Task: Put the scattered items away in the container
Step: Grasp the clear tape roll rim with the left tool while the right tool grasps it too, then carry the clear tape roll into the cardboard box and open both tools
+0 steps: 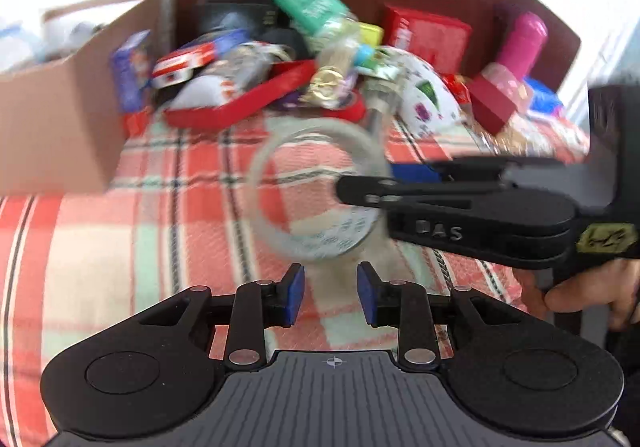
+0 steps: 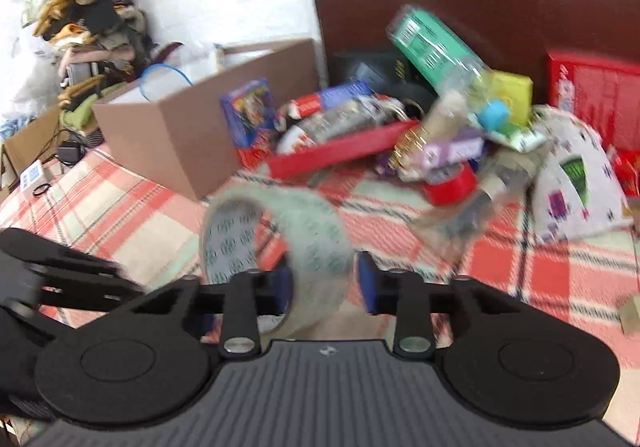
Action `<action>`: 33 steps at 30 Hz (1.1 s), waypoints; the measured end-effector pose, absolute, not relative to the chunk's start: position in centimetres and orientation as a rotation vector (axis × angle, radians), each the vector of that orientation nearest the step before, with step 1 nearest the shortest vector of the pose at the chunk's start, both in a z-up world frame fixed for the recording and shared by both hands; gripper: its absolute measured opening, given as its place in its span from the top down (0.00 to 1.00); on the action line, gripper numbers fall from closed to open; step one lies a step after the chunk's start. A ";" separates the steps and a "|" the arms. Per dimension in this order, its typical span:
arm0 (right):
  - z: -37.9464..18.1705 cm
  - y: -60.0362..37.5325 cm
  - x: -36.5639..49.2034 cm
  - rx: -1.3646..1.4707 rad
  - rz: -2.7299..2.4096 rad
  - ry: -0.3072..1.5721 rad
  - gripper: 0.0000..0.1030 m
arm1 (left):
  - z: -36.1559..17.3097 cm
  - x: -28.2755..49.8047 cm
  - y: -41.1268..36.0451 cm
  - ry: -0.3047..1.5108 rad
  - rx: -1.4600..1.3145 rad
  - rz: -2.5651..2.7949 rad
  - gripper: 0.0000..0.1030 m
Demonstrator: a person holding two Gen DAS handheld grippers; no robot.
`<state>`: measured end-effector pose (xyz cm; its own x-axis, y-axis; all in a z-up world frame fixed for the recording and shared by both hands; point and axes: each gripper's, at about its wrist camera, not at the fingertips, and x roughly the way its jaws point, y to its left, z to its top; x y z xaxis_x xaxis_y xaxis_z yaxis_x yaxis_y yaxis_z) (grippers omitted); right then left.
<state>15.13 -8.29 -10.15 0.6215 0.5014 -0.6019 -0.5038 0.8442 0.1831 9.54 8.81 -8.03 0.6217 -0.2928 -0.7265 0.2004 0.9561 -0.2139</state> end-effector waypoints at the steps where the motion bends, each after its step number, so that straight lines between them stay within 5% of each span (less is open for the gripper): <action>1: -10.3 -8.6 15.1 0.004 0.567 0.694 0.69 | -7.9 9.5 9.1 0.846 -0.125 -0.257 0.56; 10: -10.7 -9.1 14.7 -0.005 0.549 0.693 0.69 | -8.2 12.7 8.9 0.800 -0.216 -0.161 0.52; 13: -10.8 -9.2 14.8 -0.005 0.546 0.697 0.70 | -8.8 13.9 8.7 0.815 -0.203 -0.155 0.57; 14: -10.9 -9.2 14.8 -0.004 0.545 0.698 0.70 | -9.0 14.3 8.6 0.825 -0.199 -0.146 0.71; 17: -11.0 -9.3 14.9 0.005 0.544 0.700 0.69 | -10.1 15.3 8.8 0.851 -0.226 -0.142 0.81; 26: -9.6 -8.8 13.8 -0.025 0.576 0.667 0.75 | -10.4 14.6 9.3 0.867 -0.246 -0.122 0.87; 33: -5.6 -6.6 12.0 -0.100 0.658 0.554 0.77 | -5.5 11.1 12.3 0.731 -0.271 -0.043 0.87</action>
